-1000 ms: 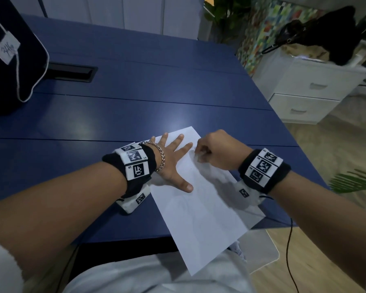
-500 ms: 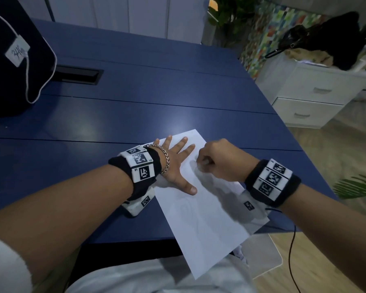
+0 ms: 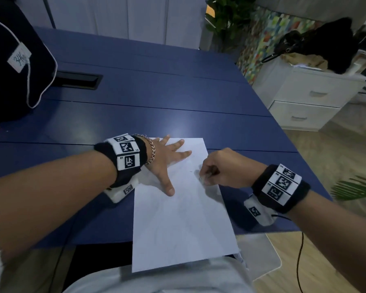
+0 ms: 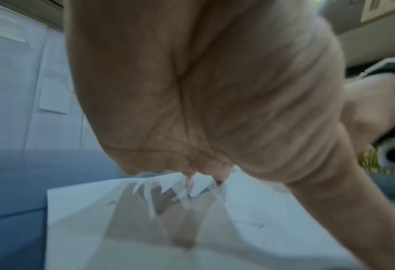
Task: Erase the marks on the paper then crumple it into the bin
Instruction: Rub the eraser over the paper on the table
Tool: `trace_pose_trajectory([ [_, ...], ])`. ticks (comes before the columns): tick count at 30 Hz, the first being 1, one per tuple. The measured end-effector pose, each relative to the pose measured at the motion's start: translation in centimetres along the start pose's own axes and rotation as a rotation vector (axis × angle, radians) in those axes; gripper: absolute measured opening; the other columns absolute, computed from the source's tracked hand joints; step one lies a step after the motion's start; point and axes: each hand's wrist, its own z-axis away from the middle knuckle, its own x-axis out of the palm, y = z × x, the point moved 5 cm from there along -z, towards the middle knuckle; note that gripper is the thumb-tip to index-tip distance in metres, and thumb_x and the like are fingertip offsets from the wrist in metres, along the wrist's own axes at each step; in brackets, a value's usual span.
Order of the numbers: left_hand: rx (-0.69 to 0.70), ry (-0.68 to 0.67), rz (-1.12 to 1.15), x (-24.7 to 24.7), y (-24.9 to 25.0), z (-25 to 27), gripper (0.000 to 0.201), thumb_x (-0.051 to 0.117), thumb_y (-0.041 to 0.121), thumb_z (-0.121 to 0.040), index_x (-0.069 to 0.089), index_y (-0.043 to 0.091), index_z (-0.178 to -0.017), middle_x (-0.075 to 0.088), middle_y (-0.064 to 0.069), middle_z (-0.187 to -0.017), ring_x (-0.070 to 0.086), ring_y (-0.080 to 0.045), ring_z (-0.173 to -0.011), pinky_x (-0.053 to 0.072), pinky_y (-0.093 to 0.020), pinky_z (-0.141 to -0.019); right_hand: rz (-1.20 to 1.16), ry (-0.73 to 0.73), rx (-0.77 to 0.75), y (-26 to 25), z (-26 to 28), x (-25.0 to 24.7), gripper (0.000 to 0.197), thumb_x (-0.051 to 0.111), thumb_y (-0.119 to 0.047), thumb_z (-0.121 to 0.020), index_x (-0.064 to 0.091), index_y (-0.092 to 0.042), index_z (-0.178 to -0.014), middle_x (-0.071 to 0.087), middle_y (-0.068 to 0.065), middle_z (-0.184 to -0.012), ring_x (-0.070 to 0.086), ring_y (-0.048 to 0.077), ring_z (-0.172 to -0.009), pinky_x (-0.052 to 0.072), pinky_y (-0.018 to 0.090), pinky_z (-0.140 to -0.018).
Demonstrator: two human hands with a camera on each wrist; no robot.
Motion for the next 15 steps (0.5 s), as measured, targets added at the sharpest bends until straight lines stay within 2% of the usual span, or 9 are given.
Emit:
trace_pose_trajectory([
  [3, 0.011, 0.002, 0.023, 0.4, 1.0, 0.3, 0.148, 0.062, 0.102, -0.05, -0.026, 0.053, -0.159, -0.035, 0.007, -0.171, -0.026, -0.041, -0.159, -0.002, -0.068, -0.127, 0.033, 0.026, -0.018, -0.2, -1.1, -0.7, 0.019, 0.079, -0.02, -0.087, 0.079, -0.027, -0.105, 0.071, -0.017, -0.093, 0.066, -0.001, -0.083, 0.052, 0.015, -0.077],
  [7, -0.02, 0.055, 0.038, 1.0, 1.7, 0.3, 0.149, 0.068, 0.1, -0.055, -0.027, 0.052, -0.158, -0.037, 0.009, -0.17, -0.03, -0.037, -0.158, -0.006, -0.066, -0.127, 0.087, 0.129, -0.025, -0.1, -3.1, -1.4, 0.023, 0.078, -0.02, -0.089, 0.079, -0.025, -0.111, 0.063, -0.019, -0.085, 0.057, -0.002, -0.076, 0.038, 0.007, -0.066],
  [8, -0.03, 0.066, 0.046, 1.1, 1.6, 0.3, 0.149, 0.068, 0.1, -0.053, -0.028, 0.053, -0.158, -0.037, 0.01, -0.17, -0.03, -0.036, -0.158, -0.007, -0.066, -0.127, 0.087, 0.159, -0.021, 0.0, -3.2, -1.3, 0.022, 0.078, -0.019, -0.089, 0.079, -0.024, -0.111, 0.064, -0.017, -0.086, 0.059, 0.0, -0.078, 0.038, 0.007, -0.066],
  [10, -0.039, 0.075, 0.054, 1.2, 1.5, 0.3, 0.15, 0.067, 0.101, -0.051, -0.029, 0.055, -0.157, -0.037, 0.012, -0.169, -0.031, -0.034, -0.158, -0.009, -0.064, -0.127, 0.086, 0.176, -0.013, 0.0, -2.8, -0.9, 0.021, 0.077, -0.02, -0.089, 0.078, -0.022, -0.11, 0.07, -0.011, -0.093, 0.064, 0.008, -0.085, 0.046, 0.015, -0.072],
  [13, -0.046, 0.075, 0.057, 1.4, 1.4, 0.1, 0.151, 0.066, 0.102, -0.05, -0.03, 0.055, -0.155, -0.039, 0.013, -0.168, -0.032, -0.034, -0.158, -0.011, -0.063, -0.127, 0.049, 0.038, -0.022, -0.2, -2.0, -0.4, 0.019, 0.08, -0.023, -0.087, 0.08, -0.028, -0.106, 0.07, -0.015, -0.094, 0.065, 0.002, -0.084, 0.053, 0.02, -0.078],
  [15, -0.048, 0.077, 0.066, 1.4, 1.3, 0.1, 0.152, 0.067, 0.102, -0.049, -0.03, 0.055, -0.156, -0.039, 0.015, -0.168, -0.033, -0.033, -0.157, -0.012, -0.063, -0.127, 0.065, 0.023, -0.025, -0.1, -2.3, -0.8, 0.02, 0.079, -0.022, -0.088, 0.08, -0.028, -0.106, 0.068, -0.018, -0.092, 0.065, 0.002, -0.085, 0.054, 0.02, -0.079],
])
